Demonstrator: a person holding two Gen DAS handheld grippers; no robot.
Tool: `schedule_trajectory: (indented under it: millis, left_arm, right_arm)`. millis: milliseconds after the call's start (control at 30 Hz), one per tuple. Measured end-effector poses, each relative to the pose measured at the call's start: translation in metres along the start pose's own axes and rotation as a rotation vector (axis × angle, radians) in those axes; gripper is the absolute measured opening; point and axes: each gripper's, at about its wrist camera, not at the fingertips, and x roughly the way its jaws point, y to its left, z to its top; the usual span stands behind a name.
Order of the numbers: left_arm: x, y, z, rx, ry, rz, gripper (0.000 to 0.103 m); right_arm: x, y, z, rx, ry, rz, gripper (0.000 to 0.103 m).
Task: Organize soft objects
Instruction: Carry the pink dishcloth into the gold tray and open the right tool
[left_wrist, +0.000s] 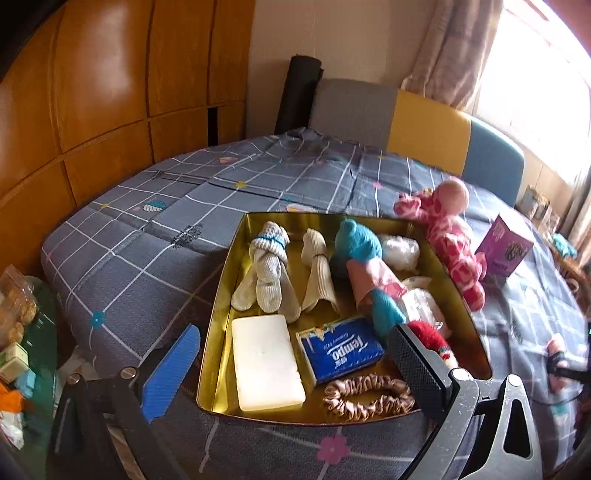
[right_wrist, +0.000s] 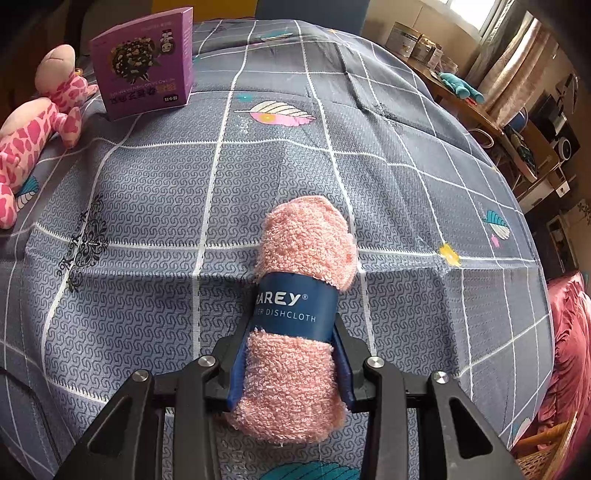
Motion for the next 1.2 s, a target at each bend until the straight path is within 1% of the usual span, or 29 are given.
schedule_trajectory:
  millis: [167,300,400,500,667,733,900,1033,1200]
  left_arm:
    - [-0.005,-0.001,0.003,0.006,-0.008,-0.001,0.103]
    - [-0.009,-0.002,0.005,0.016,-0.015,0.013,0.103]
    - [-0.01,-0.002,0.006,0.017,-0.015,0.021,0.103]
    - [-0.011,-0.002,0.006,0.017,-0.016,0.022,0.103]
    - [-0.011,-0.001,0.006,0.017,-0.01,0.018,0.103]
    - [-0.01,-0.001,0.006,0.018,-0.008,0.019,0.103]
    - [-0.01,-0.002,0.006,0.02,-0.008,0.02,0.103]
    - [-0.01,-0.001,0.007,0.014,-0.006,0.017,0.103]
    - [-0.007,0.001,0.006,0.01,0.01,0.013,0.103]
  right_arm:
    - [0.0,0.0,0.001,0.008,-0.001,-0.002,0.037]
    - [-0.001,0.002,0.001,-0.002,-0.004,-0.009,0.036]
    - [-0.002,0.001,0.002,0.016,0.002,0.002,0.035]
    - [-0.008,0.001,0.003,0.022,0.004,0.043,0.035]
    - [-0.031,0.016,0.004,0.011,-0.036,0.114,0.035]
    - [-0.045,0.028,0.004,-0.012,-0.065,0.146,0.035]
    - [-0.084,0.075,0.006,-0.107,-0.132,0.266,0.035]
    - [-0.111,0.124,0.003,-0.209,-0.161,0.379,0.035]
    - [-0.138,0.187,-0.009,-0.329,-0.168,0.511,0.035]
